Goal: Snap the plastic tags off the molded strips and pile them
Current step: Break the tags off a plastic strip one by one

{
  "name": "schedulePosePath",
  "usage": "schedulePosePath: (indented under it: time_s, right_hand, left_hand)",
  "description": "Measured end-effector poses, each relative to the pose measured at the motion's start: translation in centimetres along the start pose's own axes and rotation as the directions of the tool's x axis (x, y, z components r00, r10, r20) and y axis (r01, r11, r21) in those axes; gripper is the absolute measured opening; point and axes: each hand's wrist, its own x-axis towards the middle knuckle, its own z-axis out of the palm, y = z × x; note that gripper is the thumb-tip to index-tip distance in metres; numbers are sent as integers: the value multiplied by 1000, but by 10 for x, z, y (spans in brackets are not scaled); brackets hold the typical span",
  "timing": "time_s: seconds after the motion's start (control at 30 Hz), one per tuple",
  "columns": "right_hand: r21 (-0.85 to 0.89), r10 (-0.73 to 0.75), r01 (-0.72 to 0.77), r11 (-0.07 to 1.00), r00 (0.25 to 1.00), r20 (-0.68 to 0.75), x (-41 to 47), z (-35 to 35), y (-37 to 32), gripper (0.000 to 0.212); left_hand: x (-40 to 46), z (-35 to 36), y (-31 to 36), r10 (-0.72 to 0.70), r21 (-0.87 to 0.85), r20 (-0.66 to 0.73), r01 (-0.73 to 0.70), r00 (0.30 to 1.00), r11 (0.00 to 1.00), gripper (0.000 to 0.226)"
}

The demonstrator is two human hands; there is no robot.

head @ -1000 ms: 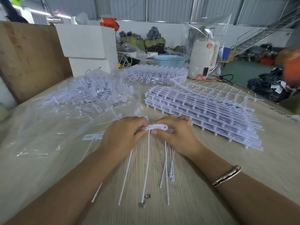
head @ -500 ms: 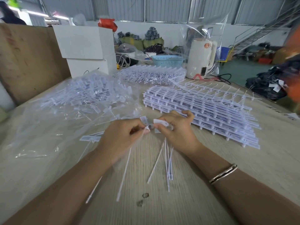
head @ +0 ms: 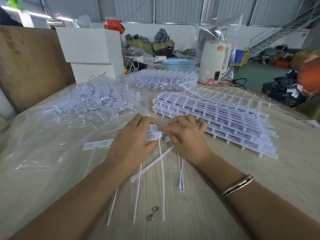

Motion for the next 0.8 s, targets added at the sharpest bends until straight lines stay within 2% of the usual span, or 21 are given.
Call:
schedulePosePath:
  time_s: [0.07, 0.2, 0.3, 0.4, 0.47, 0.57, 0.7, 0.8]
  right_hand:
    - [-20, 21, -20, 1000, 997, 73, 0, 0, 0, 20]
    - [168, 81, -82, 982, 997, 13, -1, -4, -2, 22]
    - [255, 49, -62, 965, 997, 57, -2, -4, -13, 35]
    - [289, 14, -49, 956, 992, 122, -3, -2, -16, 25]
    - [395, 41, -105, 913, 985, 168, -1, -4, -12, 18]
    - [519, 159, -233, 822, 970, 184, 1, -9, -1, 19]
    - [547, 231, -307, 778, 951, 206, 1, -10, -1, 32]
    - [556, 207, -296, 776, 953, 220, 0, -10, -6, 25]
  left_hand:
    - [0, 0, 2, 4, 11, 6, -4, 1000, 1000, 40]
    - [1, 0, 0, 7, 20, 14, -8, 1000, 1000, 43]
    - [0, 1, 2, 35, 4, 16, -35, 999, 999, 43]
    - [-1, 3, 5, 83, -16, 26, -83, 996, 996, 41]
    - [-1, 3, 3, 97, 6, 40, -97, 995, 995, 37]
    - [0, -1, -4, 84, 42, 67, -87, 994, 995, 20]
    - [0, -1, -8, 125, 73, 109, -133, 986, 988, 27]
    - [1, 0, -5, 129, 105, 93, -139, 987, 985, 22]
